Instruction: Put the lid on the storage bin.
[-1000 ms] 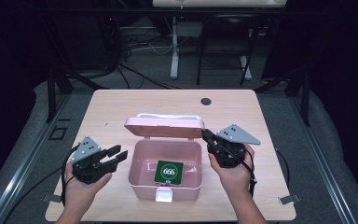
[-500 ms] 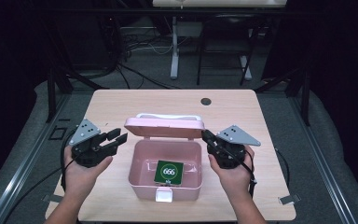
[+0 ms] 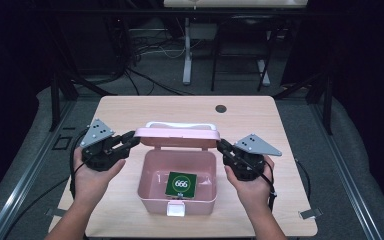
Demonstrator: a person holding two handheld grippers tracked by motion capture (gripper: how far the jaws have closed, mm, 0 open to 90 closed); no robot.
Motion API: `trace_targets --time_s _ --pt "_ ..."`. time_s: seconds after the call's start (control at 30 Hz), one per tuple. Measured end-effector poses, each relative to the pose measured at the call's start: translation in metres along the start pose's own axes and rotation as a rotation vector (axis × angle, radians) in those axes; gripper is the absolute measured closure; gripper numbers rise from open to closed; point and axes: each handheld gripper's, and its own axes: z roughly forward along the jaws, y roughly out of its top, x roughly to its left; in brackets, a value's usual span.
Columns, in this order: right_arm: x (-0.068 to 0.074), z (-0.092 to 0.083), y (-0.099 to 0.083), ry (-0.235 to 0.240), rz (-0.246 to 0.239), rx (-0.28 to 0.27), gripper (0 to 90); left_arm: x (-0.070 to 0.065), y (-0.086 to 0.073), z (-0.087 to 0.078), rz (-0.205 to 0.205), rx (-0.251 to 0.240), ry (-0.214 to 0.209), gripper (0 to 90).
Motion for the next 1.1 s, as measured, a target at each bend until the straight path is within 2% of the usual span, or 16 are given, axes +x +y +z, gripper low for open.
trace_targets --time_s 0.23,0.53,1.1 --pt "-0.001 -0.01 0.006 0.014 0.001 -0.005 80.6 0.001 0.002 0.001 0.001 0.008 0.009 76.3" --pt "-0.002 -0.018 0.012 0.027 0.002 0.001 79.0 0.002 0.003 0.0 -0.005 0.017 -0.001 76.6" --pt "-0.011 -0.025 0.016 0.004 0.025 -0.003 77.6 0.0 0.002 -0.005 -0.004 0.02 -0.018 76.0"
